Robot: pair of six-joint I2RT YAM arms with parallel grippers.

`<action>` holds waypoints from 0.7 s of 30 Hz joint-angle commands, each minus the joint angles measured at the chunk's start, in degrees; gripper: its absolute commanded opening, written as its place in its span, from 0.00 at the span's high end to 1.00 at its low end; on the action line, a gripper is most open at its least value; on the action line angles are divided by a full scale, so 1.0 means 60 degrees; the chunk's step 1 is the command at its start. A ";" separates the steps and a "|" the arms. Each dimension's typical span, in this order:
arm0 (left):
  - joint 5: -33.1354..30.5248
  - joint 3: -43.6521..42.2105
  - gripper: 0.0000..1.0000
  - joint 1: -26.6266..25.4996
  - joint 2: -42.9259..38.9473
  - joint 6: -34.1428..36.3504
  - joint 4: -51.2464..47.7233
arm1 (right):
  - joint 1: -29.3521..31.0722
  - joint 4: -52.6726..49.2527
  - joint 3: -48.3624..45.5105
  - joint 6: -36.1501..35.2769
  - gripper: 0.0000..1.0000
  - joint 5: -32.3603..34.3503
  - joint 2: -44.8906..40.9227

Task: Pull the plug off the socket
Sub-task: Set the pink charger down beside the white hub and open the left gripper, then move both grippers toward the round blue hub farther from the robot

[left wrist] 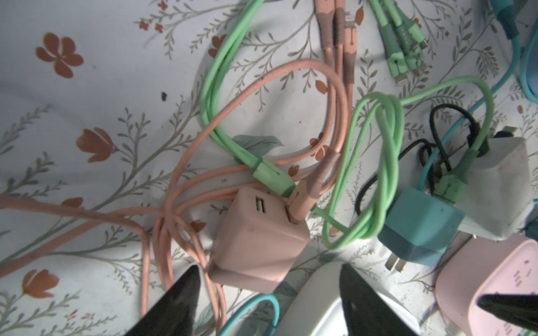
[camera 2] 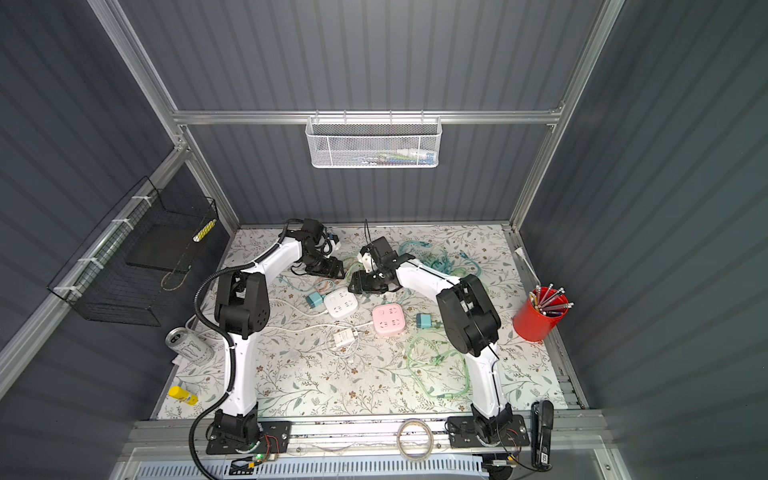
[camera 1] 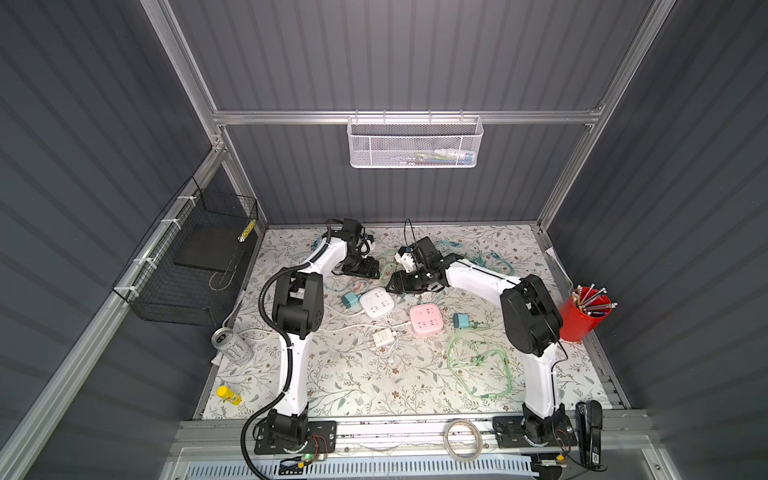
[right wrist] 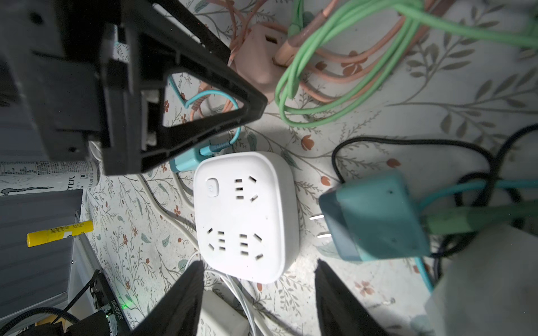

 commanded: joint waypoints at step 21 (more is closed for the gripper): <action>-0.1091 -0.2134 0.00 -0.0862 -0.2481 -0.0233 0.2492 | -0.0527 0.1334 -0.2420 -0.0325 0.01 0.3590 -0.3043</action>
